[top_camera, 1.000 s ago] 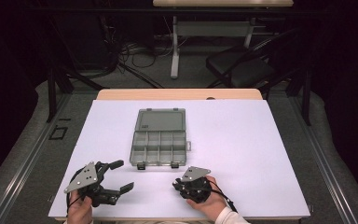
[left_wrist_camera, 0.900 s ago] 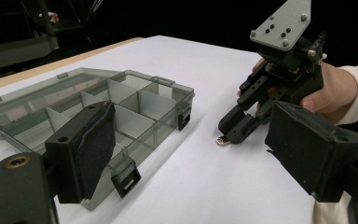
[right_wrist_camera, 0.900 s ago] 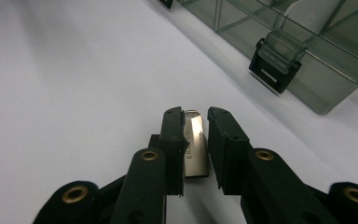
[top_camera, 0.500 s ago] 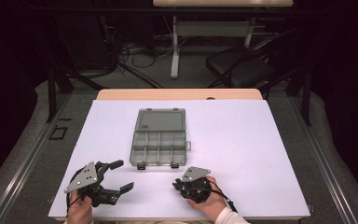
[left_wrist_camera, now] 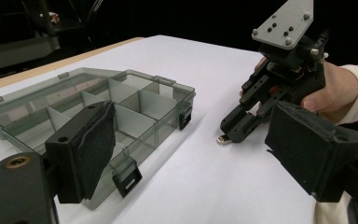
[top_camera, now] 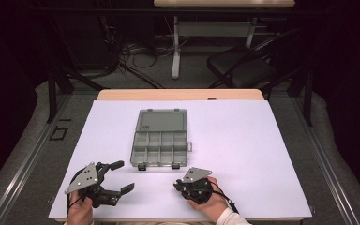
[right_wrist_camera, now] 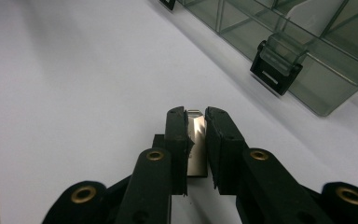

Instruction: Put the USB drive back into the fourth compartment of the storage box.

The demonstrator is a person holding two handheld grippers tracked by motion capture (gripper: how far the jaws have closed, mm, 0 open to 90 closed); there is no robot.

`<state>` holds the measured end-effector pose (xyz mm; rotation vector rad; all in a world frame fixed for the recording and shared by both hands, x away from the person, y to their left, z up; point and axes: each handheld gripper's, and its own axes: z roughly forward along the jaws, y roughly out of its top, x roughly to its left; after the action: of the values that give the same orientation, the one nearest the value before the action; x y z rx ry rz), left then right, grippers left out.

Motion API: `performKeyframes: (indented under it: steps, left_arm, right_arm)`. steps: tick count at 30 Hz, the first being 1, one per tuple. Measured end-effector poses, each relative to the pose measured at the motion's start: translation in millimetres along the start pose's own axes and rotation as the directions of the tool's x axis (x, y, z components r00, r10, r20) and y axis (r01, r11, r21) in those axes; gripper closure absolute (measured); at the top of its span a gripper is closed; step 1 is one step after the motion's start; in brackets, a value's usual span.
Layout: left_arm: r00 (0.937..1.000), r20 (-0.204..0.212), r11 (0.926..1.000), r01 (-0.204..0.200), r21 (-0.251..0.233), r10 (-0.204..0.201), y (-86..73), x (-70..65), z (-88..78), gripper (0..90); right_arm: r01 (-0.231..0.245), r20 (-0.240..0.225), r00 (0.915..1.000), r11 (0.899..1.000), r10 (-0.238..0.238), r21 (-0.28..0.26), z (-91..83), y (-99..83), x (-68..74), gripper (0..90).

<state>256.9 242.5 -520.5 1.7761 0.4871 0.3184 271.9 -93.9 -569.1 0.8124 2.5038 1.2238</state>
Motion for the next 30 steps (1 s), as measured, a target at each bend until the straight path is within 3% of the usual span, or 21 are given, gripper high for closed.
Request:
performKeyframes:
  steps: [30]
  left_arm:
    - [1.0,-0.002,1.0,0.0,0.003,0.0,0.1,0.5,-0.9,15.7]
  right_arm:
    - [-0.016,0.006,0.9999,0.999,0.016,-0.05,-20.0,9.0,-7.9,79.5]
